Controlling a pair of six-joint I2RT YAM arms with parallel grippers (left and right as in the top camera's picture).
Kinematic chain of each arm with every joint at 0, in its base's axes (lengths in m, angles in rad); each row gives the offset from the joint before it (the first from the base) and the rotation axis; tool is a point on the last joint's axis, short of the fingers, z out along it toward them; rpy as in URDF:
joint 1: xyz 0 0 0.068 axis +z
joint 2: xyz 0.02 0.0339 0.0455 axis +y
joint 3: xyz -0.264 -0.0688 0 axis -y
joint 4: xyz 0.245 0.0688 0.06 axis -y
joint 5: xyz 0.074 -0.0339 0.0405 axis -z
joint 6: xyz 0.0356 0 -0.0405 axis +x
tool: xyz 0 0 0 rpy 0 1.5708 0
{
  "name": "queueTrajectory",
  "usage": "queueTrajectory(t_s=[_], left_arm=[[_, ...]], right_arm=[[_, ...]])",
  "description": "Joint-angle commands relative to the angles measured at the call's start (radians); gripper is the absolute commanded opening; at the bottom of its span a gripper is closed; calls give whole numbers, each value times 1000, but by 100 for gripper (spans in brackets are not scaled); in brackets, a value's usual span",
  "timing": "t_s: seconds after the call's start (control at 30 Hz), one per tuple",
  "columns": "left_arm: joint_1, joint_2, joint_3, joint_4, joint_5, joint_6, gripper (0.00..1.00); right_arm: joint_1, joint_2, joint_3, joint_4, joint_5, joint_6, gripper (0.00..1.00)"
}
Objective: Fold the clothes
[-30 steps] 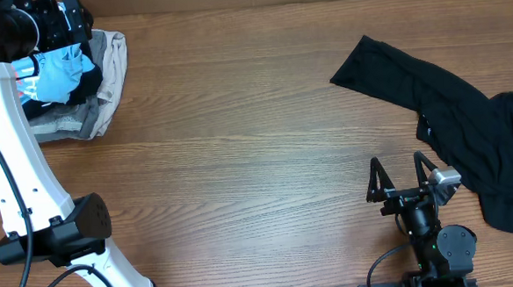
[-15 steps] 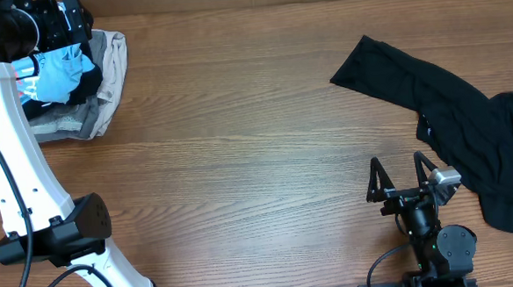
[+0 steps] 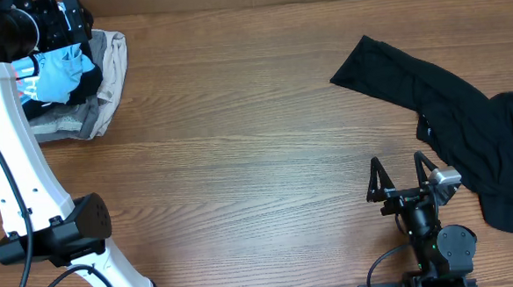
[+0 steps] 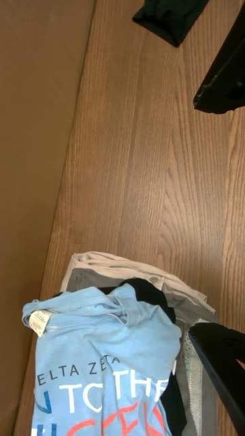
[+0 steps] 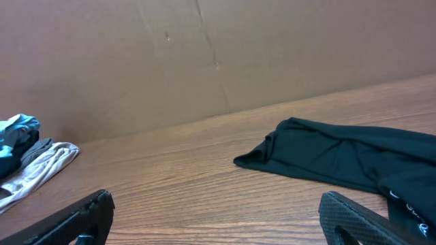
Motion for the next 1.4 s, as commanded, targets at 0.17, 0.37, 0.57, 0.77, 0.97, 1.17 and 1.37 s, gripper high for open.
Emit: queueTrajectory(t_s=[0.17,0.37,0.57,0.77,0.97,1.17,1.37], left_arm=[[-56,-86,-4,2,0,-5,100],[-120,-268,-202,2,0,-5,100],[-145,-475,-502,1,-4,-1,100],[-145,-659,-714,4,-66,-2,100],[-145,-856,-883,43,-81,-2,100],[-145,-1115,-1175,364,-70,-88,100],[-145,-1407,-1673,897,-44,-241,100]], right_arm=[[7,-12,-11,3,6,1,100],[7,-12,-11,3,6,1,100],[7,-12,-11,3,6,1,100],[7,-12,-11,3,6,1,100],[7,-12,-11,3,6,1,100],[7,-12,-11,3,6,1,100],[7,-12,-11,3,6,1,100]])
